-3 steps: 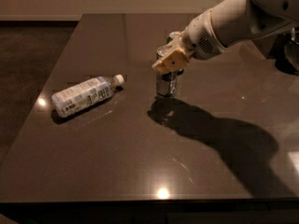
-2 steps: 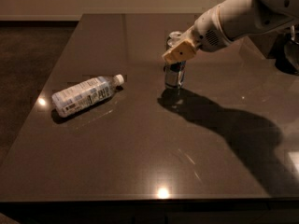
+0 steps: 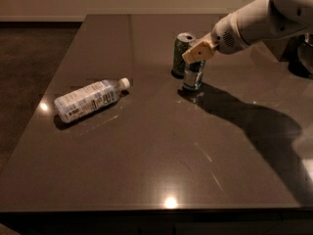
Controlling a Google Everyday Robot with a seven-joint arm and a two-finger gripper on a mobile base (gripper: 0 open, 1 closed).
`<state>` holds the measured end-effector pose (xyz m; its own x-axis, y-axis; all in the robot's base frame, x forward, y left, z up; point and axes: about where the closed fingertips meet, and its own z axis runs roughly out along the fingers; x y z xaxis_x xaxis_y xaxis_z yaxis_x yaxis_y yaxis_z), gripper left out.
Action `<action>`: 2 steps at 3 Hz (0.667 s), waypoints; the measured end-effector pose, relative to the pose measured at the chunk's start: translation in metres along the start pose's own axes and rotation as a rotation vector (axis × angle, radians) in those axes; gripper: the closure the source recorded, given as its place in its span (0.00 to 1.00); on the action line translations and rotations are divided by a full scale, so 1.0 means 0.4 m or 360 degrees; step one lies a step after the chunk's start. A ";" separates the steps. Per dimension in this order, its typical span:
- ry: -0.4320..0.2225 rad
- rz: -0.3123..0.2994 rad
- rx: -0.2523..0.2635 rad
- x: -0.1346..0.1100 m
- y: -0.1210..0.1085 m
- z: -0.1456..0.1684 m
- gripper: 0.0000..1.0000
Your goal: Move redbull can near green can
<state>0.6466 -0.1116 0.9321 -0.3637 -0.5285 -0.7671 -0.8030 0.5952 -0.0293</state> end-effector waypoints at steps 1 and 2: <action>-0.0019 0.0019 0.0056 0.016 -0.025 -0.008 0.52; -0.0024 0.0018 0.0061 0.016 -0.026 -0.005 0.29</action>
Offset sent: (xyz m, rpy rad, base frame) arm 0.0042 -0.0113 -0.0025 0.0028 -0.0183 -0.0343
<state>0.6516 -0.1226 0.9288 -0.3656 -0.5125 -0.7770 -0.7802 0.6240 -0.0445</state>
